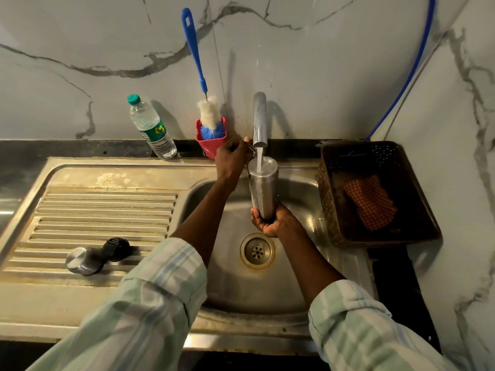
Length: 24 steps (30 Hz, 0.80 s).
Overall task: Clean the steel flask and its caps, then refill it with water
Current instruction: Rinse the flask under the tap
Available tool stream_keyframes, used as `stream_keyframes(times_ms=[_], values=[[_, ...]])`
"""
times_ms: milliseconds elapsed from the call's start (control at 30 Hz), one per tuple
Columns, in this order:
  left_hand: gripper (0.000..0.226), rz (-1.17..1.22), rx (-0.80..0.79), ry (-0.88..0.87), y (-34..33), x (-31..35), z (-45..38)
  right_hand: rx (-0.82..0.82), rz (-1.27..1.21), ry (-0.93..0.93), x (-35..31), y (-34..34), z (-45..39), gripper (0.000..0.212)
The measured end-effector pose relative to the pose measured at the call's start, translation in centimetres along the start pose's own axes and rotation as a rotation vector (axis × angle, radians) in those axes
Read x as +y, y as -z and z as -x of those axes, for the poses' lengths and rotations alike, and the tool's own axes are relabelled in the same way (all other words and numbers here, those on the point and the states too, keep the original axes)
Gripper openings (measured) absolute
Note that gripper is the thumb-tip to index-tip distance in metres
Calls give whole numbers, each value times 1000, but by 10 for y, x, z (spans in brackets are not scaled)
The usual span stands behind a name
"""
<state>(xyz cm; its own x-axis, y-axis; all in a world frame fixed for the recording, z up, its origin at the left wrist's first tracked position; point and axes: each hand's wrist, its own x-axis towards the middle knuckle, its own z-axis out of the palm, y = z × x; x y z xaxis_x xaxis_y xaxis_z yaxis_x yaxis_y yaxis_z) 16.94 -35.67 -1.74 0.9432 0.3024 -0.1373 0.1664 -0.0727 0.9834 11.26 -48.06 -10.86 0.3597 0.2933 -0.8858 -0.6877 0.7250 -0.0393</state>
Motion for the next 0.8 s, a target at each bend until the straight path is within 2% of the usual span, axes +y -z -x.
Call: stream_keyframes(times_ms=[167, 267, 367, 433, 600, 800], values=[[19, -63, -321, -47, 4, -17, 28, 14, 5, 9, -4, -2, 5, 50], [48, -132, -393, -89, 6, -26, 34, 10, 48, 26, -5, -3, 11, 44], [79, -215, -397, -106, 3, -25, 37, 30, 94, 58, -5, -4, 15, 46], [86, -265, -365, -110, 1, -24, 39, 58, 179, 99, -4, -8, 17, 47], [80, -350, -292, -147, -2, -34, 45, 60, 397, 247, -1, -25, 38, 43], [81, -287, -152, -77, 5, -36, 46, -4, 485, 554, 5, -41, 57, 23]])
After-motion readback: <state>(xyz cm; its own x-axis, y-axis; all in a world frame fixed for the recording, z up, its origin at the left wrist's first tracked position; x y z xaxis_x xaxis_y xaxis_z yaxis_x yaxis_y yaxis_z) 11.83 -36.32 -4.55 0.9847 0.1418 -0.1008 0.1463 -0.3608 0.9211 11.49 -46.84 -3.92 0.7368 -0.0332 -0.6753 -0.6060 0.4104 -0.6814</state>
